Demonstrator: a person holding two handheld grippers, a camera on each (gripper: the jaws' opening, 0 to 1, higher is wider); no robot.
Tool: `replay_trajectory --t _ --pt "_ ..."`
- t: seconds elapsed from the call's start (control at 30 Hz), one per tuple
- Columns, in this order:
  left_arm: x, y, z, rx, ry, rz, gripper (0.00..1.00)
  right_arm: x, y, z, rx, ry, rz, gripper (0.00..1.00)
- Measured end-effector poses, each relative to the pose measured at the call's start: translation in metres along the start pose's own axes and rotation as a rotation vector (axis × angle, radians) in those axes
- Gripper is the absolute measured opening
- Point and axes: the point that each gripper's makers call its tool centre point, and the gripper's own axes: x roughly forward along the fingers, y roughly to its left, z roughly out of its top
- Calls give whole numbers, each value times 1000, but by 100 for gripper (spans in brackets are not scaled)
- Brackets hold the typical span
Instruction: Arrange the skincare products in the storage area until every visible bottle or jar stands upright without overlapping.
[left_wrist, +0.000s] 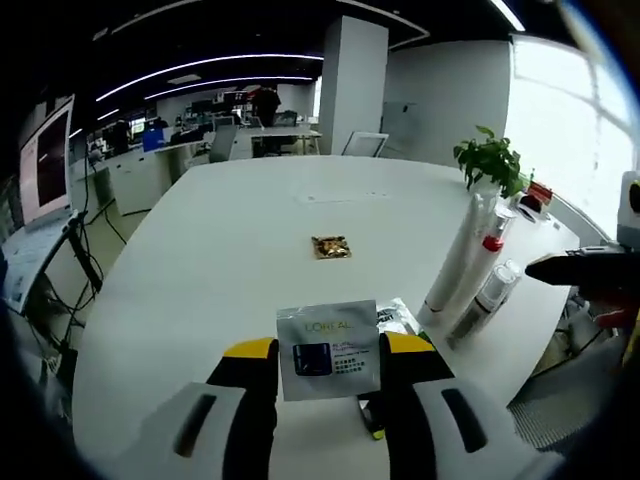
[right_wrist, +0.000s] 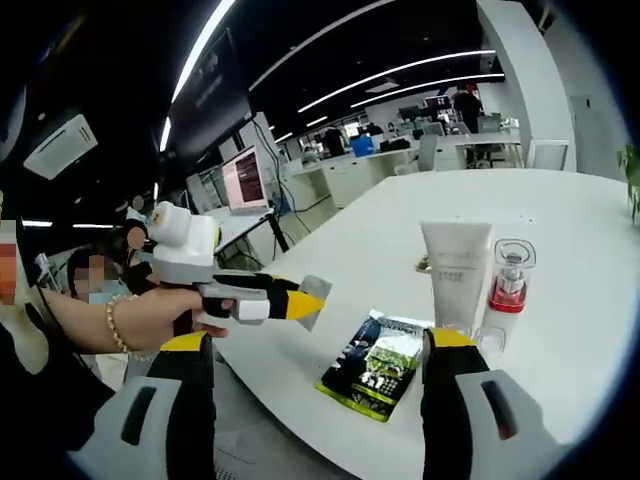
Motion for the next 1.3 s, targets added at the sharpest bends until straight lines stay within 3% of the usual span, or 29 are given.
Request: replay_trajectory --t 0.47,0.6,0.83,1.3 --pt "-33 5 6 20 -43 -19 37 27 16 15 21 -21 66 76" --pt "-41 8 9 30 -57 -13 37 36 24 12 -18 22 90 69" --pt "-51 9 11 21 -71 -8 37 47 33 23 10 -7 123 68" --pt "-69 12 10 41 -104 4 37 64 51 29 75 3 217 56"
